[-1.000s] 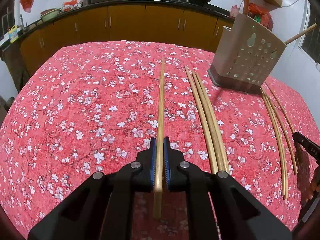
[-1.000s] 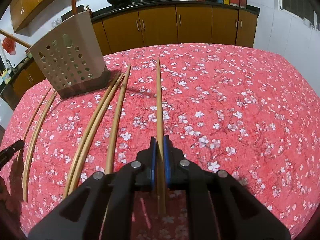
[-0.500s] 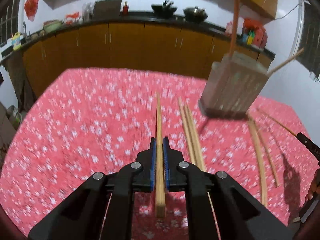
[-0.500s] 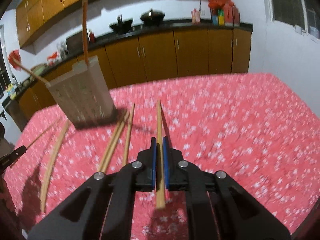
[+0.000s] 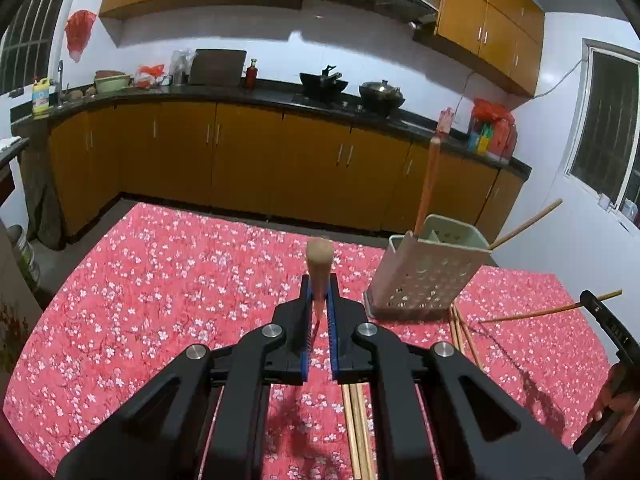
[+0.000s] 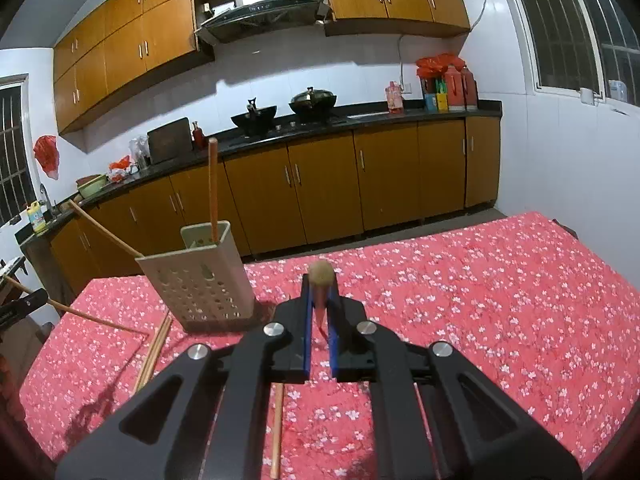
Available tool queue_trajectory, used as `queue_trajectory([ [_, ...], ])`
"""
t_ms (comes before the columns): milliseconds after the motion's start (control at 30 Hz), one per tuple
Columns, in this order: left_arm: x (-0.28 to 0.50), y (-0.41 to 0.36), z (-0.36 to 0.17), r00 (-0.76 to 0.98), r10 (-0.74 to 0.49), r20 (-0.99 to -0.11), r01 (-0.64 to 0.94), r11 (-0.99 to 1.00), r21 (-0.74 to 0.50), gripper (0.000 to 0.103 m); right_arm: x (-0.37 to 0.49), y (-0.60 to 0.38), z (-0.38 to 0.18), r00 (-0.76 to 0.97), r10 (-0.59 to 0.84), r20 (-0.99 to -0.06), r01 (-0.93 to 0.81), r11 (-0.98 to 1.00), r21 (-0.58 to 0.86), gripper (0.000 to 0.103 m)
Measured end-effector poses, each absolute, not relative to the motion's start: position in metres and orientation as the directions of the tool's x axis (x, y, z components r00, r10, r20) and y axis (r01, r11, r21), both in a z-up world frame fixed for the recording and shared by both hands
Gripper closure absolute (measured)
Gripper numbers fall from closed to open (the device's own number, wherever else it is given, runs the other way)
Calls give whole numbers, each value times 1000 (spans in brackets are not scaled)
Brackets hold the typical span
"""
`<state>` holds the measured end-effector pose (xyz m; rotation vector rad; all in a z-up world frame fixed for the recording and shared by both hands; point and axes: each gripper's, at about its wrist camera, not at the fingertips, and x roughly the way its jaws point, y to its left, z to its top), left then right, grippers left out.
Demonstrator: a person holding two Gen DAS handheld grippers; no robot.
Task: Organize utensils
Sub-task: 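Raise the left tool's chopstick into the holder and open while the right tool does the same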
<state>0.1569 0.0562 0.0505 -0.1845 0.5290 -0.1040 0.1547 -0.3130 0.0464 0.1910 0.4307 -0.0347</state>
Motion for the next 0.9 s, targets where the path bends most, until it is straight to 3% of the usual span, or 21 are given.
queue_trajectory([
  [433, 149, 22, 118, 887, -289, -360, 226, 952, -208, 95, 149, -289, 143, 962, 196, -189, -142, 953, 266, 95],
  [700, 172, -16, 160, 946, -259, -197, 227, 958, -173, 95, 169, -268, 178, 989, 147, -29, -137, 963, 231, 95],
  [900, 198, -31, 168, 972, -202, -118, 181, 969, -167, 95, 203, -262, 177, 994, 104, 13, -104, 965, 240, 95],
])
